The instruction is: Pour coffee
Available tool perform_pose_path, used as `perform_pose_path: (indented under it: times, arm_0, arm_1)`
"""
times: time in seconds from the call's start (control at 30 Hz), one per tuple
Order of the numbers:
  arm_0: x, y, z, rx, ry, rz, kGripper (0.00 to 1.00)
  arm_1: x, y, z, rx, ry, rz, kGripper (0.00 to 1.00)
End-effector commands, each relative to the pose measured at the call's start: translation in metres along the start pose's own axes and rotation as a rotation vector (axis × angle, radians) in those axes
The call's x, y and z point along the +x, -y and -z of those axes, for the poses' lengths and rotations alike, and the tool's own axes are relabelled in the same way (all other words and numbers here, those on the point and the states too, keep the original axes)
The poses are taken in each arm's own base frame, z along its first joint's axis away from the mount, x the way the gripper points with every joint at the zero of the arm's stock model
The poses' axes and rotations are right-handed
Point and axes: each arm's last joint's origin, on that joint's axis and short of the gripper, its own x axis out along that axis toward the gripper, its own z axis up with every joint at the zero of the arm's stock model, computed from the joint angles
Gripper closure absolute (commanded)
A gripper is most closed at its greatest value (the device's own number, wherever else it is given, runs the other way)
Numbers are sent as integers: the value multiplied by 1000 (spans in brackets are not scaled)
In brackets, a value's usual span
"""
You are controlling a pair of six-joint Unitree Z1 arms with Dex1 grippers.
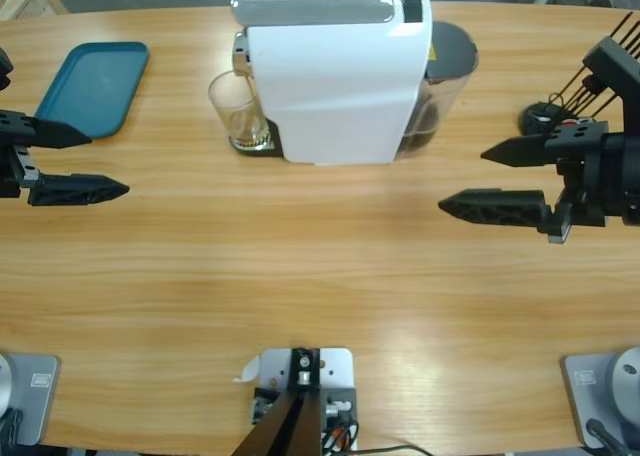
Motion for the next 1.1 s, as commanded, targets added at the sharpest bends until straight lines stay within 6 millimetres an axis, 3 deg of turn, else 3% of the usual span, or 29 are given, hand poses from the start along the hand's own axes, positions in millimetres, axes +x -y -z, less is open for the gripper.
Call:
perform_pose_path:
  times: [0.03,1.1]
  arm_0:
    - [9,1,9,9,-44,-1,0]
    - [4,1,5,-11,-11,-17,0]
  arm_1:
    - [0,-1,7,-6,3,-16,0]
    - [-11,-4,15,-9,33,-19,0]
